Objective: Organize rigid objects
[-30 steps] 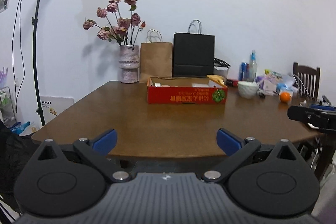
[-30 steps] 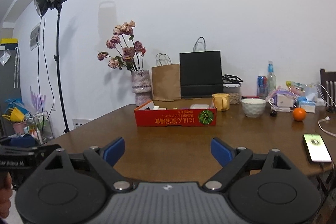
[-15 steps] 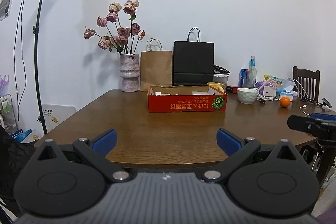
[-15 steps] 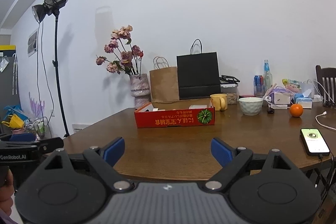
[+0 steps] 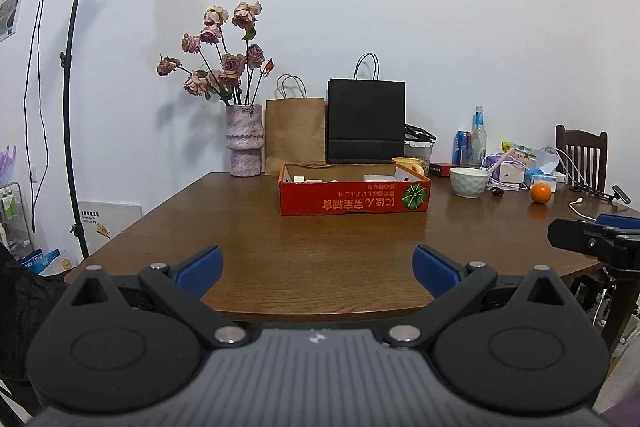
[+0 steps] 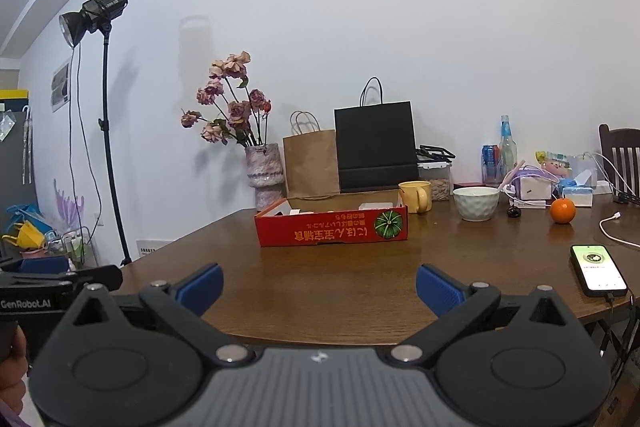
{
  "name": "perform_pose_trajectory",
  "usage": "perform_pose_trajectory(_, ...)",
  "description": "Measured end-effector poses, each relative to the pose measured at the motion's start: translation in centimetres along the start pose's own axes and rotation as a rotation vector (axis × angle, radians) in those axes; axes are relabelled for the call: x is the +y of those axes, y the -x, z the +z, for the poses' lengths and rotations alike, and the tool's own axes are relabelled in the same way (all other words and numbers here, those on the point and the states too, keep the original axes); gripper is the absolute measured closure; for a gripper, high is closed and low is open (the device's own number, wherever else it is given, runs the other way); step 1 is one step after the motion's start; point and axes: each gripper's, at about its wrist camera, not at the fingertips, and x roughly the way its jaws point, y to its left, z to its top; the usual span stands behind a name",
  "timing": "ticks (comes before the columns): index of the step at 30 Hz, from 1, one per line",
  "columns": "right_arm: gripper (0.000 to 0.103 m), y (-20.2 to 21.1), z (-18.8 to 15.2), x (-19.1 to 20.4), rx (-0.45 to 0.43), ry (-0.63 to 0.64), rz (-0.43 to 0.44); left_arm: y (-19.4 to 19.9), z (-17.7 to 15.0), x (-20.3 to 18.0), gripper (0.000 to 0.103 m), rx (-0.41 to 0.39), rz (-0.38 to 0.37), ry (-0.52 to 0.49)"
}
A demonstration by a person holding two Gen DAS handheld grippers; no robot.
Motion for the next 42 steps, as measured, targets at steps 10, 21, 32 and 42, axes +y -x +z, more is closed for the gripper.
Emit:
perform_pose_trajectory(10,0.000,0.09,-0.06,0.18,0.005,-0.005,-0.003,-0.03,0.06,0.00,0.000,-0.001,-0.007,-0.002)
perform_pose_trajectory(21,0.000,-0.08,-0.20,0.19,0.011,-0.012,-0.004,-0.08,0.09,-0.06,0.000,-0.002,-0.004,-0.003)
perform_pose_trajectory(32,0.000,-0.11,-0.36,0.23,0.012,-0.016,-0.006,-0.10,0.20,-0.02,0.000,-0.006,-0.001,-0.006)
perform_pose_trajectory(42,0.000,-0.22,-0.34,0.09,0.015,-0.018,-0.004,-0.14,0.18,-0.11,0.000,-0.005,-0.003,-0.006)
